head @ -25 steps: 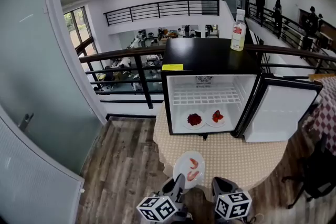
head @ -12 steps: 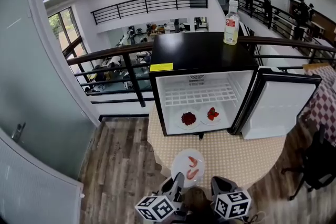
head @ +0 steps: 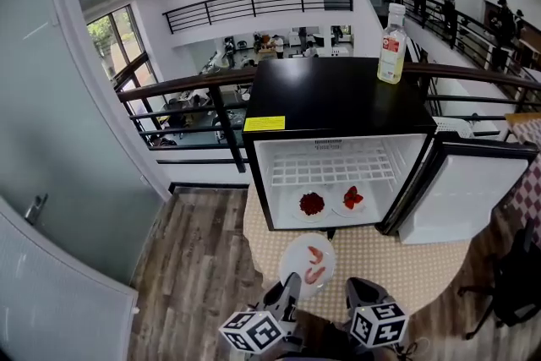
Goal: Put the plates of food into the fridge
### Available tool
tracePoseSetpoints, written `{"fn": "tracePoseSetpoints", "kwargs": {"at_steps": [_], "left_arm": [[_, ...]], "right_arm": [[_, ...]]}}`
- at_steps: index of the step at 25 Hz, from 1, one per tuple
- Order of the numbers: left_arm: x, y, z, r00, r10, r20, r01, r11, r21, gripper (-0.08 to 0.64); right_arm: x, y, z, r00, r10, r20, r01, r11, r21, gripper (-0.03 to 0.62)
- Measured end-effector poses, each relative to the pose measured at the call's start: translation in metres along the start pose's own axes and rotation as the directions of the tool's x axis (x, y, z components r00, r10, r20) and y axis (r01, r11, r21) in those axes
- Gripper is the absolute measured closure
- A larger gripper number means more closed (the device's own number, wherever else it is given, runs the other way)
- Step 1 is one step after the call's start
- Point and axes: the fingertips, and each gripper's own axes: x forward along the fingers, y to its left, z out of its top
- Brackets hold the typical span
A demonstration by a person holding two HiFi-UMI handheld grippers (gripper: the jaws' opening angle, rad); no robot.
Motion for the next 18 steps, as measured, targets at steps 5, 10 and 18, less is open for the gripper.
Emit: {"fn": "tracePoseSetpoints", "kwargs": {"at_steps": [5,10,18], "left_arm": [[0.042,-0.013,0.017,1.000,-0.011,0.027,0.011,1.000,-0.002,0.531],[0.083,-0.029,0.030,0.998,-0.050,0.039,0.050,0.999,0.003,0.531],[0.157,-0.050,0.062,0.991,-0.119,0.063,0.117,0.992,0.039,0.531]], "right_arm": [[0.016,-0.026,0.031,1.000,0.016,0.007,-0.015,1.000,-0.014,0.577],[0.025,-0.046,0.045,1.000,0.026,-0.003,-0.026,1.000,-0.016,0.577],[0.038,-0.060,0.060,0.998,0.066,-0.005,-0.066,0.997,-0.034,0.575]]}}
